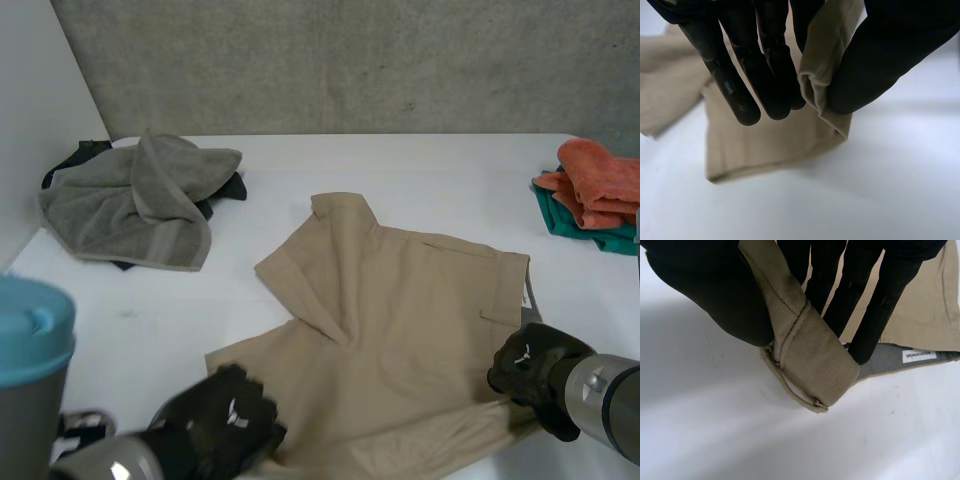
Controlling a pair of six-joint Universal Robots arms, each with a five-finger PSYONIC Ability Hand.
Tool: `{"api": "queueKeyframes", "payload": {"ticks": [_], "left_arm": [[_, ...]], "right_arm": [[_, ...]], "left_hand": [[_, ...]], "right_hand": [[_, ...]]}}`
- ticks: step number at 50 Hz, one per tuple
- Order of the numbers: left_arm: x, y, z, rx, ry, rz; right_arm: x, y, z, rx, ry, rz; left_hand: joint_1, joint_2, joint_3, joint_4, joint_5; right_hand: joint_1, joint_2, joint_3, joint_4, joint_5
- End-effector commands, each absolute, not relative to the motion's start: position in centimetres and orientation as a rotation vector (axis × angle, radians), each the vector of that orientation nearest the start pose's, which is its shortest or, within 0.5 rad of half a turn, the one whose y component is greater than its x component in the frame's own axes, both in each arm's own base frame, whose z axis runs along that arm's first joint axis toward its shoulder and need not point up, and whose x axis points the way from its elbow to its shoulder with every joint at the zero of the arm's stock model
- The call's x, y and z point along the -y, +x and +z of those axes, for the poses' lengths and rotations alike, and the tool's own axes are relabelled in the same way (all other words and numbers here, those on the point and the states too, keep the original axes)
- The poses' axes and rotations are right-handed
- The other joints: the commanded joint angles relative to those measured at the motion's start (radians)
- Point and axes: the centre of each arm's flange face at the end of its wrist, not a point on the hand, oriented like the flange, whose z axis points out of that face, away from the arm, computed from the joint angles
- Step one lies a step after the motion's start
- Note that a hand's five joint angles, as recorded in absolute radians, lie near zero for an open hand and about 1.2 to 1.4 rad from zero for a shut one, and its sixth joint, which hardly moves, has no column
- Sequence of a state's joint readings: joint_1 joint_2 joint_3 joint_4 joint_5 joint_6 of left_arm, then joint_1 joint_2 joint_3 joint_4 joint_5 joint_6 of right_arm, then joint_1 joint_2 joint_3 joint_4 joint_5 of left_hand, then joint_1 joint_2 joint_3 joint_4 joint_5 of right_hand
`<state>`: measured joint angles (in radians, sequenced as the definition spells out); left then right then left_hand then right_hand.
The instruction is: Fold the laundry.
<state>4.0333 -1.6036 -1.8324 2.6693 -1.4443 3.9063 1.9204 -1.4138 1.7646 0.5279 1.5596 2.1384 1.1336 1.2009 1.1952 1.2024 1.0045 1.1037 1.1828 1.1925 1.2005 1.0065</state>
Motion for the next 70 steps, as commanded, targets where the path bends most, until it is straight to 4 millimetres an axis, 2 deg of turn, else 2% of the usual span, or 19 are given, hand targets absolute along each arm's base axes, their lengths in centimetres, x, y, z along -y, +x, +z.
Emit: {"api": "queueKeyframes", "payload": {"ticks": [1, 5, 14, 23, 24, 25, 26, 27, 29, 30, 34, 41, 47, 50, 60, 61, 62, 63, 70], "left_arm": [[14.1, -28.5, 20.6, -2.035, 1.85, -1.555], [21.3, -32.0, 20.7, -1.854, 1.615, -1.874], [32.0, -38.2, 19.7, -1.457, 1.344, -2.243], [37.0, -40.2, 16.8, -1.372, 1.271, -2.306], [37.1, -40.5, 16.5, -1.364, 1.269, -2.313], [37.3, -40.7, 16.3, -1.357, 1.263, -2.32], [37.5, -40.8, 16.0, -1.356, 1.253, -2.324], [37.6, -41.1, 15.7, -1.345, 1.245, -2.338], [37.5, -41.5, 15.7, -1.332, 1.234, -2.358], [37.4, -41.6, 15.8, -1.323, 1.217, -2.372], [36.3, -41.9, 15.6, -1.375, 1.201, -2.378], [33.9, -39.5, 20.2, -1.488, 1.116, -2.4], [31.0, -37.6, 21.7, -1.588, 1.125, -2.395], [29.8, -36.9, 21.6, -1.642, 1.132, -2.392], [28.1, -37.0, 20.8, -1.709, 1.166, -2.384], [27.9, -37.1, 20.7, -1.71, 1.171, -2.384], [27.8, -37.2, 20.7, -1.71, 1.174, -2.386], [27.8, -37.2, 20.7, -1.71, 1.172, -2.385], [27.6, -37.0, 21.4, -1.704, 1.158, -2.392]], "right_arm": [[19.8, 21.2, 18.5, -2.474, -1.919, -1.242], [23.8, 22.3, 18.8, -2.513, -1.659, -1.515], [31.4, 24.1, 18.2, -2.476, -1.411, -1.962], [37.3, 25.7, 16.2, -2.427, -1.35, -2.252], [37.8, 25.8, 16.1, -2.415, -1.332, -2.285], [38.7, 26.0, 15.7, -2.398, -1.306, -2.339], [39.1, 26.1, 15.4, -2.401, -1.302, -2.351], [39.4, 26.1, 15.1, -2.408, -1.296, -2.36], [39.7, 25.9, 14.6, -2.459, -1.259, -2.357], [39.6, 25.8, 14.8, -2.474, -1.236, -2.361], [38.4, 25.0, 16.4, -2.486, -1.109, -2.359], [33.7, 22.9, 20.9, -2.447, -1.065, -2.205], [30.2, 19.8, 18.1, -2.64, -0.955, -1.674], [29.4, 19.0, 16.6, -2.659, -0.885, -1.554], [31.1, 18.8, 13.3, -2.577, -0.859, -1.657], [31.3, 18.8, 13.1, -2.575, -0.856, -1.672], [31.7, 18.7, 12.8, -2.578, -0.846, -1.695], [31.9, 18.6, 12.8, -2.581, -0.839, -1.711], [31.8, 16.8, 13.3, -2.669, -0.889, -1.769]], "left_hand": [[0.263, 0.195, 0.201, 0.194, 0.217], [0.263, 0.195, 0.201, 0.194, 0.217], [0.263, 0.195, 0.201, 0.194, 0.217], [0.263, 0.195, 0.201, 0.194, 0.217], [0.263, 0.195, 0.201, 0.194, 0.217], [0.205, 0.138, 0.143, 0.136, 0.159], [-0.162, -0.229, -0.223, -0.231, -0.207], [-0.959, -1.026, -1.021, -1.028, -1.005], [-0.762, -0.83, -0.824, -0.831, -0.808], [-0.959, -1.026, -1.021, -1.028, -1.005], [-0.959, -1.026, -1.021, -1.028, -1.005], [-0.959, -1.026, -1.021, -1.028, -1.005], [-0.959, -1.026, -1.021, -1.028, -1.005], [-0.959, -1.026, -1.021, -1.028, -1.005], [-0.959, -1.026, -1.021, -1.028, -1.005], [-0.959, -1.026, -1.021, -1.028, -1.005], [-0.959, -1.026, -1.021, -1.028, -1.005], [-0.959, -1.026, -1.021, -1.028, -1.005], [-0.959, -1.026, -1.021, -1.028, -1.005]], "right_hand": [[0.293, 0.213, 0.204, 0.196, 0.215], [0.293, 0.213, 0.204, 0.196, 0.215], [0.293, 0.213, 0.204, 0.196, 0.215], [0.293, 0.213, 0.204, 0.196, 0.215], [0.235, 0.156, 0.147, 0.139, 0.158], [-0.678, -0.757, -0.767, -0.775, -0.755], [-0.929, -1.008, -1.018, -1.026, -1.006], [-0.929, -1.008, -1.018, -1.026, -1.006], [-0.929, -1.008, -1.018, -1.026, -1.006], [-0.929, -1.008, -1.018, -1.026, -1.006], [-0.929, -1.008, -1.018, -1.026, -1.006], [-0.929, -1.008, -1.018, -1.026, -1.006], [-0.928, -1.007, -1.017, -1.025, -1.006], [-0.887, -0.966, -0.975, -0.984, -0.964], [-0.582, -0.661, -0.671, -0.679, -0.659], [-0.421, -0.501, -0.51, -0.518, -0.499], [0.1, 0.021, 0.012, 0.004, 0.023], [0.291, 0.212, 0.202, 0.194, 0.213], [0.293, 0.213, 0.204, 0.196, 0.215]]}}
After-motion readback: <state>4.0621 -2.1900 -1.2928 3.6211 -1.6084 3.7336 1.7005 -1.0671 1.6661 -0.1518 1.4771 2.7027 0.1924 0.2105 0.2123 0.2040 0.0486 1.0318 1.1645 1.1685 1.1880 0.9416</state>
